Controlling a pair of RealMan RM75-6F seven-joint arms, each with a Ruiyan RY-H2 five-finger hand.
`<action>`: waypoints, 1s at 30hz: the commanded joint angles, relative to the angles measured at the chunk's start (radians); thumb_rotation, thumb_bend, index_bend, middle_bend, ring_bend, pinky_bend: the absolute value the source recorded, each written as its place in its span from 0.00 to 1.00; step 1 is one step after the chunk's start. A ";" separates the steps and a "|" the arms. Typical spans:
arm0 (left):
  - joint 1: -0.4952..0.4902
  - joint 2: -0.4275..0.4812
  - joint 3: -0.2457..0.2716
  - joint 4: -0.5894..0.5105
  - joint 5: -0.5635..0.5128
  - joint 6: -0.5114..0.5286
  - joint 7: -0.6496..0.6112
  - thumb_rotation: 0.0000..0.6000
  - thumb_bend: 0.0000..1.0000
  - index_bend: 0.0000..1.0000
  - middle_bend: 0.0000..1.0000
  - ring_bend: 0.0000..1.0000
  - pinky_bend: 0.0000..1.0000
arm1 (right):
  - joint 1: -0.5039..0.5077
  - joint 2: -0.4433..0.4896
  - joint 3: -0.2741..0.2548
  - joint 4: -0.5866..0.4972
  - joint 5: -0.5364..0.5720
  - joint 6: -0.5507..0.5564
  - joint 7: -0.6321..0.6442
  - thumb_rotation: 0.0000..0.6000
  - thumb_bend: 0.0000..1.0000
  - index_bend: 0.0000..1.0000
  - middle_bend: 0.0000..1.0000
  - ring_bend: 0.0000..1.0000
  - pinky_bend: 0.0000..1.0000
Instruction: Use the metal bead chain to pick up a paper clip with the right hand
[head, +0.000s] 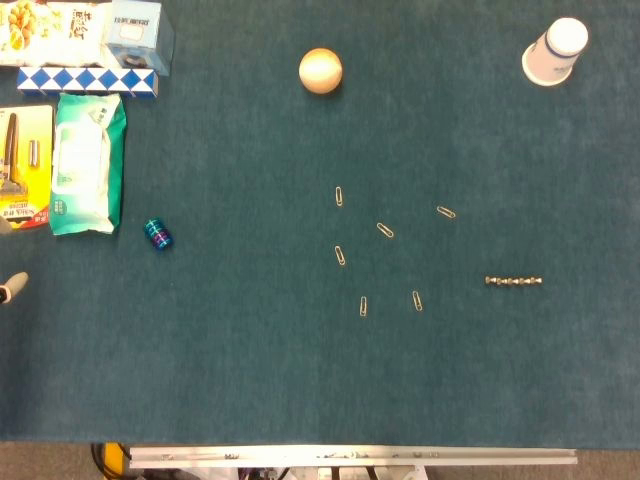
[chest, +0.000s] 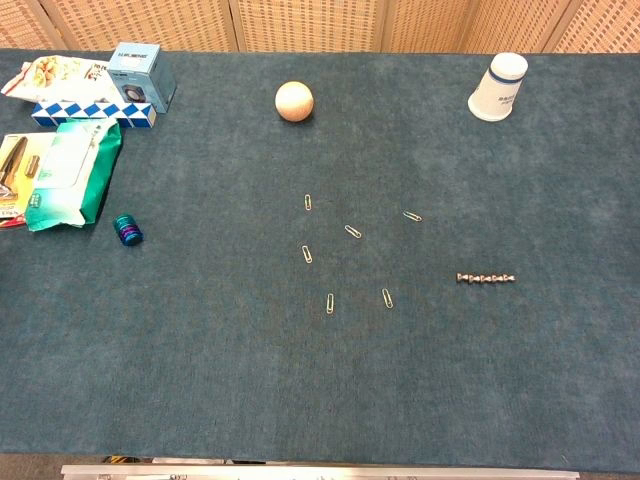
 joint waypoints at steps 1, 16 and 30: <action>0.000 0.000 0.002 0.000 0.000 -0.001 0.001 1.00 0.09 0.45 0.33 0.33 0.42 | -0.001 -0.002 -0.001 0.001 -0.009 0.008 0.000 1.00 0.13 0.05 0.14 0.03 0.23; 0.017 0.020 0.007 -0.022 -0.002 0.021 0.000 1.00 0.09 0.45 0.34 0.33 0.42 | 0.026 -0.057 0.000 0.025 -0.013 -0.022 -0.031 1.00 0.18 0.24 0.15 0.03 0.23; 0.036 0.046 0.013 -0.042 0.009 0.046 -0.022 1.00 0.09 0.45 0.34 0.34 0.42 | 0.063 -0.154 -0.037 0.075 0.030 -0.169 -0.105 1.00 0.32 0.40 0.15 0.03 0.24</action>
